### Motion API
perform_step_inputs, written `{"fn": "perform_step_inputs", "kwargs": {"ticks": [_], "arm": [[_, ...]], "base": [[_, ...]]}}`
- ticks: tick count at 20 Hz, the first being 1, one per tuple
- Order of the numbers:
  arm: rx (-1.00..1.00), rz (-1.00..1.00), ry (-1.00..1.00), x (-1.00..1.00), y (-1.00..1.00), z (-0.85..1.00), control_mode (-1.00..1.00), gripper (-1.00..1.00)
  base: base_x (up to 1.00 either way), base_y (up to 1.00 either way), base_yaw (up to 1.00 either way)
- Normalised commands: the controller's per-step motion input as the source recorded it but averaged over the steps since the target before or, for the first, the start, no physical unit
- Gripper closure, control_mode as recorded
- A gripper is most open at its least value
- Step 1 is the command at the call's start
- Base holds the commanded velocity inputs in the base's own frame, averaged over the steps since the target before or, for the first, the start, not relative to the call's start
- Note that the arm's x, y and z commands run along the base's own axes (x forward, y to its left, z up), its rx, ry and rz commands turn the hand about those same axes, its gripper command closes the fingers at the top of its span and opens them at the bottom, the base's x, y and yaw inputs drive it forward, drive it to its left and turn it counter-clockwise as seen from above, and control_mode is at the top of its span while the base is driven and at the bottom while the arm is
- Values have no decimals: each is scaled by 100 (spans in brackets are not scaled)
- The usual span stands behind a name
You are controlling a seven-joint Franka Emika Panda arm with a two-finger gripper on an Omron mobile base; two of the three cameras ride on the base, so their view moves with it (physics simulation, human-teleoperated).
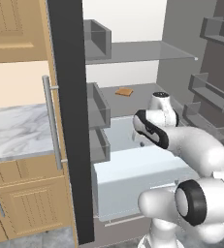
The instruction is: Place the tomato and cucumber inside the fridge drawer. Close the drawer after placing the vegetables.
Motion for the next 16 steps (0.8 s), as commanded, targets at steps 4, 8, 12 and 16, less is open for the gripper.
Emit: {"fn": "perform_step_inputs", "kwargs": {"ticks": [4, 8, 12, 16], "arm": [[-1, 0, -34, -96, 2, 100, -100, -100], [0, 0, -18, -100, 1, 66, -100, -100], [0, 0, -15, -100, 8, 14, -100, -100], [0, 0, -7, -76, 5, 0, -100, -100]], "base": [[0, 0, 0], [0, 0, 0], [0, 0, 0], [0, 0, 0]]}}
